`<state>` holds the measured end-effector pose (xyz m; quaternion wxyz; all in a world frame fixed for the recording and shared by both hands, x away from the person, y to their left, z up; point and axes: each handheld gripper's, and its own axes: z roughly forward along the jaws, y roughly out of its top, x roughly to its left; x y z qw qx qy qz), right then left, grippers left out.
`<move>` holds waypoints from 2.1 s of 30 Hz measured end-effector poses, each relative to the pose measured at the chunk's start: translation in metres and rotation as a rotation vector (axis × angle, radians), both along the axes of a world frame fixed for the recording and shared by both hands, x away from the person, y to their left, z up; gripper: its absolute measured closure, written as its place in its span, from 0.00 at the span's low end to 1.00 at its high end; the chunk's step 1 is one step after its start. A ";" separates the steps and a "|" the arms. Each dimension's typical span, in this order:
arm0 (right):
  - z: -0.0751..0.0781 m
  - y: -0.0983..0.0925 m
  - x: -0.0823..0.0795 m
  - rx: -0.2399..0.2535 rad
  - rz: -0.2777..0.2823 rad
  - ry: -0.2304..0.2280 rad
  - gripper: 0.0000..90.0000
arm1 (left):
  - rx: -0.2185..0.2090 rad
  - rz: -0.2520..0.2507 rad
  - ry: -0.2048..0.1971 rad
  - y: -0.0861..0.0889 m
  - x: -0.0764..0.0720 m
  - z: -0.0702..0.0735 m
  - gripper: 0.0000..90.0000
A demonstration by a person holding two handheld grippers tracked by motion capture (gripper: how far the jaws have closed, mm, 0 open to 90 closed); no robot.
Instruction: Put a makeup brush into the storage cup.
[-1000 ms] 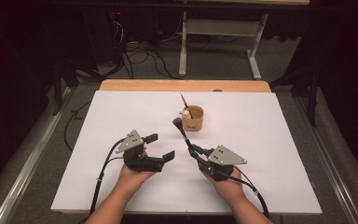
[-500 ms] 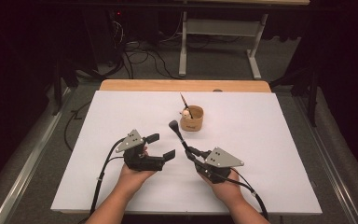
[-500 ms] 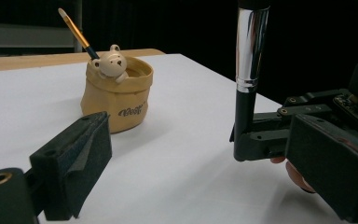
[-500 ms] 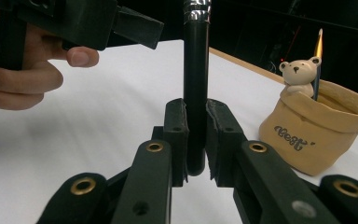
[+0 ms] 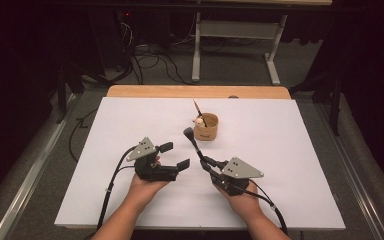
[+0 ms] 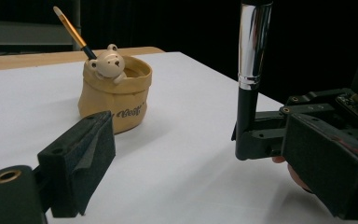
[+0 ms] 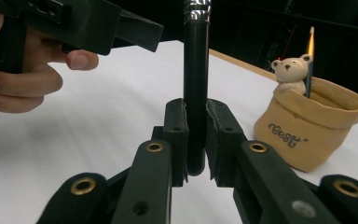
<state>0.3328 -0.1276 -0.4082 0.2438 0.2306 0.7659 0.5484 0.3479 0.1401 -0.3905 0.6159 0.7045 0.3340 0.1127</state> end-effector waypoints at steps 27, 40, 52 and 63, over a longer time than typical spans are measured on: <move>-0.003 0.002 0.001 -0.014 -0.002 -0.003 0.91 | -0.053 -0.029 -0.008 -0.007 0.000 0.003 0.17; -0.003 0.003 -0.001 -0.005 0.003 -0.004 0.91 | -0.062 -0.023 -0.019 -0.006 -0.003 0.006 0.18; -0.006 0.011 -0.003 -0.032 0.043 -0.009 0.91 | -0.062 -0.015 -0.043 -0.008 -0.003 0.008 0.26; -0.006 0.014 -0.006 -0.040 0.057 -0.021 0.91 | -0.092 -0.029 -0.035 -0.005 -0.003 0.011 0.38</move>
